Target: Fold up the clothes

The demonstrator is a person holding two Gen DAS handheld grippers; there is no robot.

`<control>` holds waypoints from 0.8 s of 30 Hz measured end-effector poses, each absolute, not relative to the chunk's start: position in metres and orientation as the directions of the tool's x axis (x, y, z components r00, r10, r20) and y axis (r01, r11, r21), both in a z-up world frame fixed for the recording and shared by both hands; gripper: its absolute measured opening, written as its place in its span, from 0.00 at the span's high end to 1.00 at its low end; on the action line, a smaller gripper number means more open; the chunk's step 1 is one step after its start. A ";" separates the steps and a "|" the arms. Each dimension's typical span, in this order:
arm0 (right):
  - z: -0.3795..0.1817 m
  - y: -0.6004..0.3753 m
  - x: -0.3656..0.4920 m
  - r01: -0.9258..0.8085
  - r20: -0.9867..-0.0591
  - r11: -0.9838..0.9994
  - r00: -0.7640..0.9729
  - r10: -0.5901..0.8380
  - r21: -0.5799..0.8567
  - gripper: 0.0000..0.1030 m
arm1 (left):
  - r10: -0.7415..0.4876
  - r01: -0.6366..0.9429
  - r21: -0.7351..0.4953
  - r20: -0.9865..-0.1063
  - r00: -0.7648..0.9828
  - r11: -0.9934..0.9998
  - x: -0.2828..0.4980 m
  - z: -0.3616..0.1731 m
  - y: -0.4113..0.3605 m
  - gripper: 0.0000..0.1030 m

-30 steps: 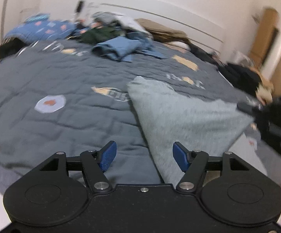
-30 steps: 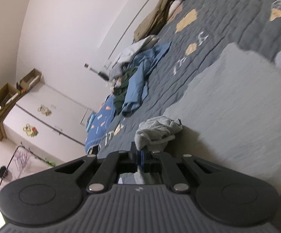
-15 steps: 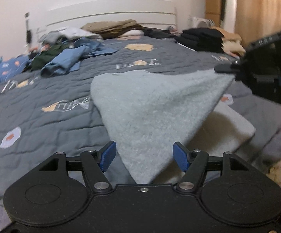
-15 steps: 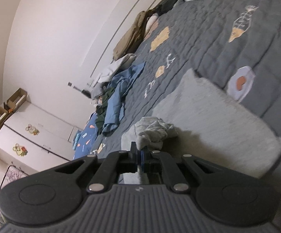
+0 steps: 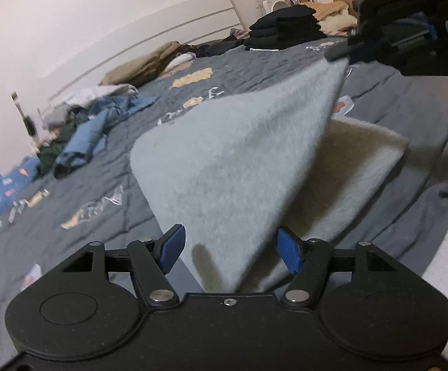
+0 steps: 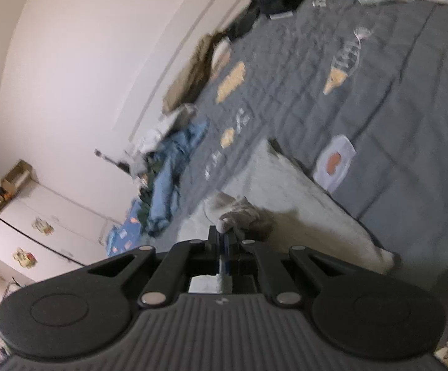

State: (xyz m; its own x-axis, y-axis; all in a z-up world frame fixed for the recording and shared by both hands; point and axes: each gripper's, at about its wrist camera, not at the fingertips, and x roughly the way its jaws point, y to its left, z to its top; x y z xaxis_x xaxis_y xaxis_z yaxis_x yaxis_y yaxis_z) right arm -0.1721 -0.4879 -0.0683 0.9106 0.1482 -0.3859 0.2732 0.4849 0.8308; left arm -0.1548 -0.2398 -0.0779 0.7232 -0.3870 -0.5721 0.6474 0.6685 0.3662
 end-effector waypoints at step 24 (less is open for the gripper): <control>-0.096 -0.466 -0.143 0.327 -0.492 0.539 0.849 0.194 0.777 0.95 | -0.328 0.605 0.480 -0.542 0.774 0.635 -0.163 -0.083 -0.242 0.38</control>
State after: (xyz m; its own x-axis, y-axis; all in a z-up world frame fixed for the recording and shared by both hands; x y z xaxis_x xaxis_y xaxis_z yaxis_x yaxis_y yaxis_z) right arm -0.1431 -0.4664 -0.0957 0.8487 0.1942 -0.4918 0.3268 0.5386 0.7766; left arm -0.1626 -0.2423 -0.0826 0.7739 -0.3281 -0.5417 0.6052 0.6351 0.4799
